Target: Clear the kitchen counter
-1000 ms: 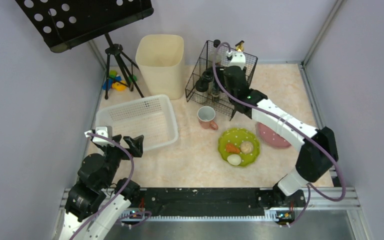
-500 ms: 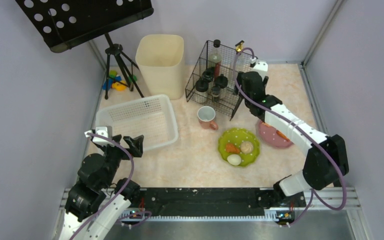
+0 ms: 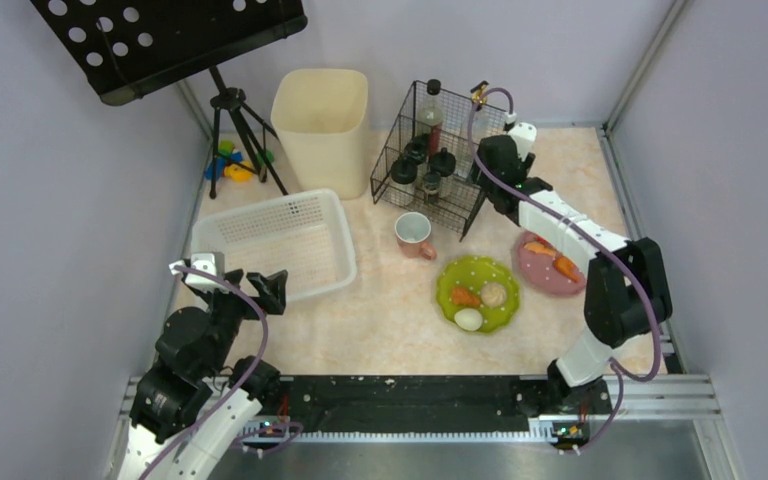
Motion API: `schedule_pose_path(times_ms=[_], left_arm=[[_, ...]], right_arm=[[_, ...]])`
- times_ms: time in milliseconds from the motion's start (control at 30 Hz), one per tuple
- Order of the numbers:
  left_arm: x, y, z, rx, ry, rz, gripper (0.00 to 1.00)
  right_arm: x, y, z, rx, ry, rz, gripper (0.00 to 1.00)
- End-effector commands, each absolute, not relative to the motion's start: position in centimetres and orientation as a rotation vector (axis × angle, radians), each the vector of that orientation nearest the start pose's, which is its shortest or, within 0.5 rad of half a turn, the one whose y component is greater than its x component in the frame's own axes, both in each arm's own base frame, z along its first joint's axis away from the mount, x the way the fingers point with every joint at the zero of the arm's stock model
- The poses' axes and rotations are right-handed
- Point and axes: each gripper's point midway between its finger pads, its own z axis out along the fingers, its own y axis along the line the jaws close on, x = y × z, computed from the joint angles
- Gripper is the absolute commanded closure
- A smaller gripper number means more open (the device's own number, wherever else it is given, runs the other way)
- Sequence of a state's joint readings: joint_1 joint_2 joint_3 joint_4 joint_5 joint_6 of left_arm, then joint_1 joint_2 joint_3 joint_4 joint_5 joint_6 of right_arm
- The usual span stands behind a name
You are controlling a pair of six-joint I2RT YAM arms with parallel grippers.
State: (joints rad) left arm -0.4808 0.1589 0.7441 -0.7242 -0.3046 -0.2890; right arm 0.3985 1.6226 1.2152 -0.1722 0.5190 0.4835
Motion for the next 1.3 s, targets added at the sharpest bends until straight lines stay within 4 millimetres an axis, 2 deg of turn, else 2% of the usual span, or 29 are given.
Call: schedule_pose_path(times_ms=[0,200,367,500,700,1033,1267], left_arm=[[16.9,-4.2,27.9,-0.069,1.661,-0.334,0.01],[16.9,-4.2,28.0,-0.069,1.657,-0.336,0.01],[16.9,-4.2,28.0,-0.069,1.657,-0.336,0.01],[16.8,-4.2,28.0,-0.068,1.655,-0.338,0.01],[16.8,-4.2,28.0,-0.069,1.655,-0.337,0.01],[16.9,-4.2,27.9,-0.071,1.66,-0.332,0.01],[16.9,-4.2,27.9,-0.069,1.661,-0.333,0.01]], right_arm=[[47.6,11.9,20.1,0.45,1.96,0.051,0.33],[48.4,12.0,18.7,0.472,1.983,0.052,0.42],[48.7,12.0,17.7,0.477,2.001,0.056,0.54],[49.0,11.8,17.0,0.481,2.014,0.057,0.69],[49.5,10.8,16.7,0.507,2.014,0.052,0.99],[51.3,7.8,18.7,0.564,1.965,0.006,1.0],[53.2,3.8,20.7,0.641,1.915,-0.03,1.0]])
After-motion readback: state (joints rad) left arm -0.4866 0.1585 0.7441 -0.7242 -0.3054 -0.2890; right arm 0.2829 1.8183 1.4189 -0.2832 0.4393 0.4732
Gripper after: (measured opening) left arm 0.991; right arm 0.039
